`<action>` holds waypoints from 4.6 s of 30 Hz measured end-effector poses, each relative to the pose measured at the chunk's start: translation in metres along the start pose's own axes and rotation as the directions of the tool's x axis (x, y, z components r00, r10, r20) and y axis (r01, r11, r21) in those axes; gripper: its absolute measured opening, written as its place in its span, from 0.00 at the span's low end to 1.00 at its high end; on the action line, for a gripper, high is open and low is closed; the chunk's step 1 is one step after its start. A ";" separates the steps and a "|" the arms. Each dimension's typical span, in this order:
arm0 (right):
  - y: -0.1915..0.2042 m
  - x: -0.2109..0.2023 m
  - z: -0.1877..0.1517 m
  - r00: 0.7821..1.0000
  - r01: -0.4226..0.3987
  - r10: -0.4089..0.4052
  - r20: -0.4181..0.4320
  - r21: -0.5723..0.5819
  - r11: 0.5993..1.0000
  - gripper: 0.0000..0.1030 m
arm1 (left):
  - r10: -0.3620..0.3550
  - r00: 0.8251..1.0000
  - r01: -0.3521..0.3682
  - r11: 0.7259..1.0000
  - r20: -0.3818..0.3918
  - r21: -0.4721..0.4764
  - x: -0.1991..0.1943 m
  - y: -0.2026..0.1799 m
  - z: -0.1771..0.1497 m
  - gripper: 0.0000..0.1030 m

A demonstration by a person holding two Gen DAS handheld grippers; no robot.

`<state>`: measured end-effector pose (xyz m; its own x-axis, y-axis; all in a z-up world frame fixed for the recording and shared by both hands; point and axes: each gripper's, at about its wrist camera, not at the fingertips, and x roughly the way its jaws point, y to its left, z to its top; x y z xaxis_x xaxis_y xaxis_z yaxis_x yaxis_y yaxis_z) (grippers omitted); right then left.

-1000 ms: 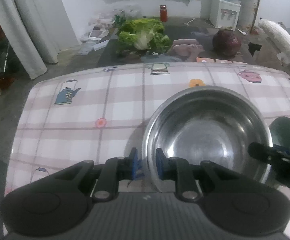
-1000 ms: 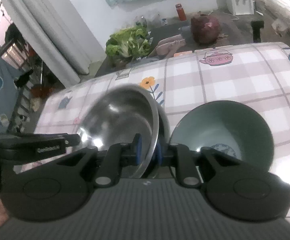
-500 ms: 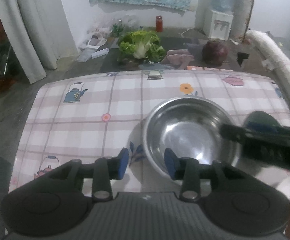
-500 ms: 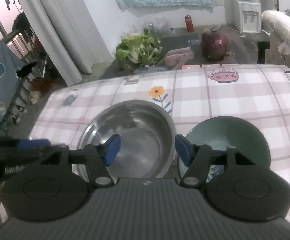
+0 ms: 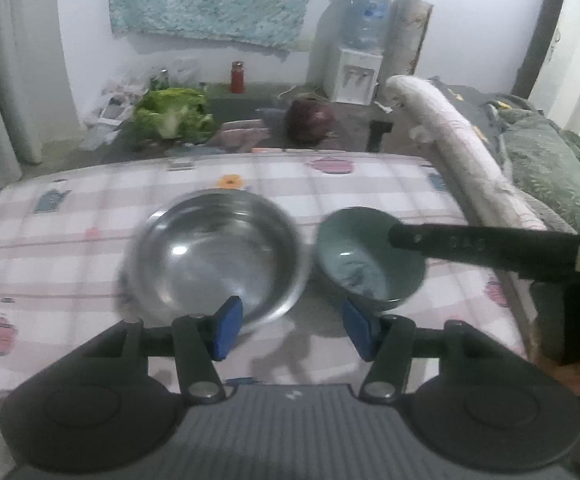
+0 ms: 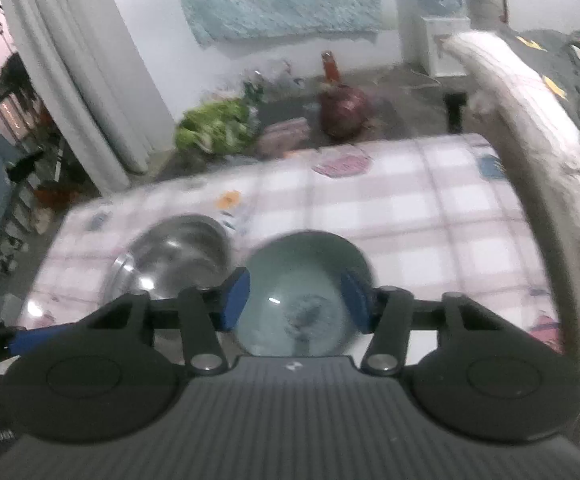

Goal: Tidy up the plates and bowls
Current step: 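Close both grippers on the rim of the dark green ceramic bowl, then lift the green bowl with both grippers toward the steel bowl, then lower the green bowl into the steel bowl with both grippers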

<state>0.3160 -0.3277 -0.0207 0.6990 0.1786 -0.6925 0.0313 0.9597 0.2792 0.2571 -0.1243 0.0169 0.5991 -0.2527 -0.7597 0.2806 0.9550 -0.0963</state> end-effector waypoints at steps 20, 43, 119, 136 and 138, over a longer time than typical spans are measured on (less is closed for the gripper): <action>-0.054 0.060 -0.005 0.996 -0.019 0.024 -0.091 0.055 0.998 0.11 | 0.038 0.999 -0.041 0.990 -0.030 -0.137 0.082 -0.032 0.005 0.20; -0.065 0.041 -0.022 0.995 -0.008 0.010 -0.098 0.022 1.000 0.13 | 0.137 0.988 -0.133 0.989 -0.069 0.058 0.097 -0.070 0.001 0.22; -0.055 0.012 0.005 0.996 -0.083 0.085 -0.020 0.092 0.992 0.13 | 0.107 0.994 -0.107 0.994 0.015 -0.012 0.052 -0.061 0.034 0.20; 0.033 0.031 0.037 0.982 -0.190 0.190 -0.024 0.000 0.982 0.13 | 0.213 0.974 -0.203 0.972 0.076 -0.120 0.021 0.024 0.054 0.20; 0.046 0.040 0.037 0.978 -0.203 0.202 -0.041 -0.009 0.979 0.13 | 0.225 0.972 -0.215 0.967 0.068 -0.133 0.024 0.037 0.054 0.20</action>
<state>0.3723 -0.2841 -0.0109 0.6612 0.3779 -0.6481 -0.1179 0.9055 0.4077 0.3222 -0.1036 0.0295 0.6963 -0.0409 -0.7165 0.0426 0.9990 -0.0156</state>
